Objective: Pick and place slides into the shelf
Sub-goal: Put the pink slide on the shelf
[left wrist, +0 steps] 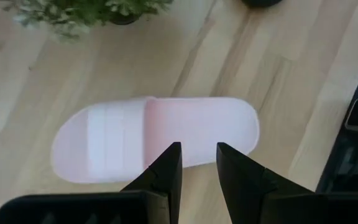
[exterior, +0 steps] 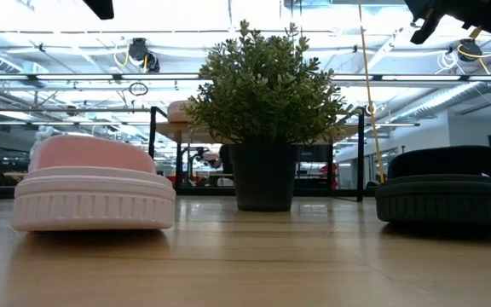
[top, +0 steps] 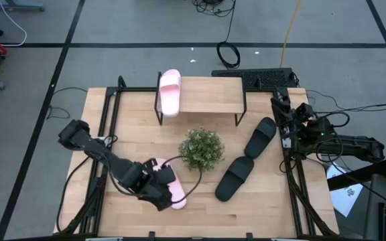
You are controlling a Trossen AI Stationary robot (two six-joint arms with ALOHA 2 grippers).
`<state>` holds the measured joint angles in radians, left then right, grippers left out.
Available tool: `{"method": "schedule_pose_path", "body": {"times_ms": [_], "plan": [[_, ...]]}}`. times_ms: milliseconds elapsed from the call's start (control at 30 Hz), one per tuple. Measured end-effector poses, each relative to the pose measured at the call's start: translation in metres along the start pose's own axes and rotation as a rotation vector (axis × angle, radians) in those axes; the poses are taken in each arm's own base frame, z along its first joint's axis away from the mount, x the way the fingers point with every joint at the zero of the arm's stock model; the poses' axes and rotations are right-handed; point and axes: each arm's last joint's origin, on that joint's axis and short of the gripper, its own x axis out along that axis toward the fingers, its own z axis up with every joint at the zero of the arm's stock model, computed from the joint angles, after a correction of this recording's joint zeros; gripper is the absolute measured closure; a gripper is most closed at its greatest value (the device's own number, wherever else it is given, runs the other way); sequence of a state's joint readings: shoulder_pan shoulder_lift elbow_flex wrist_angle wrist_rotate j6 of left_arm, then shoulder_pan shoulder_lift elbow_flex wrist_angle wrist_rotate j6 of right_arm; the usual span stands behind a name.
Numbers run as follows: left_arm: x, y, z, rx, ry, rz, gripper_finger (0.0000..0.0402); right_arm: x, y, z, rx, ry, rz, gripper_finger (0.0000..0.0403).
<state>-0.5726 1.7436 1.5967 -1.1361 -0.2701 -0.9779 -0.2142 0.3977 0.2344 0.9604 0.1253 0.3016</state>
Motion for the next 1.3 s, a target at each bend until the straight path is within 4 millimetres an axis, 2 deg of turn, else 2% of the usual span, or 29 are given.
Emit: {"method": "schedule_pose_path", "body": {"times_ms": [200, 333, 633, 1067, 1300], "plan": [[0.016, -0.008, -0.003, -0.062, 0.012, 0.032, 0.0305, 0.000, 0.000, 0.000, 0.000, 0.006, 0.016, 0.0255], [0.020, -0.012, -0.008, -0.084, 0.020, 0.041, 0.0305, 0.000, 0.002, -0.001, 0.000, 0.021, 0.058, 0.0255], [0.013, -0.020, -0.032, -0.140, 0.044, 0.085, 0.0305, 0.000, 0.003, -0.003, -0.002, 0.054, 0.122, 0.0255], [0.013, -0.013, -0.033, -0.094, -0.015, 0.175, 0.0305, 0.000, 0.003, -0.004, -0.035, 0.074, 0.139, 0.0255], [0.031, -0.015, -0.039, -0.095, -0.011, 0.139, 0.0305, 0.000, 0.003, -0.004, -0.036, 0.073, 0.138, 0.0255]]}}
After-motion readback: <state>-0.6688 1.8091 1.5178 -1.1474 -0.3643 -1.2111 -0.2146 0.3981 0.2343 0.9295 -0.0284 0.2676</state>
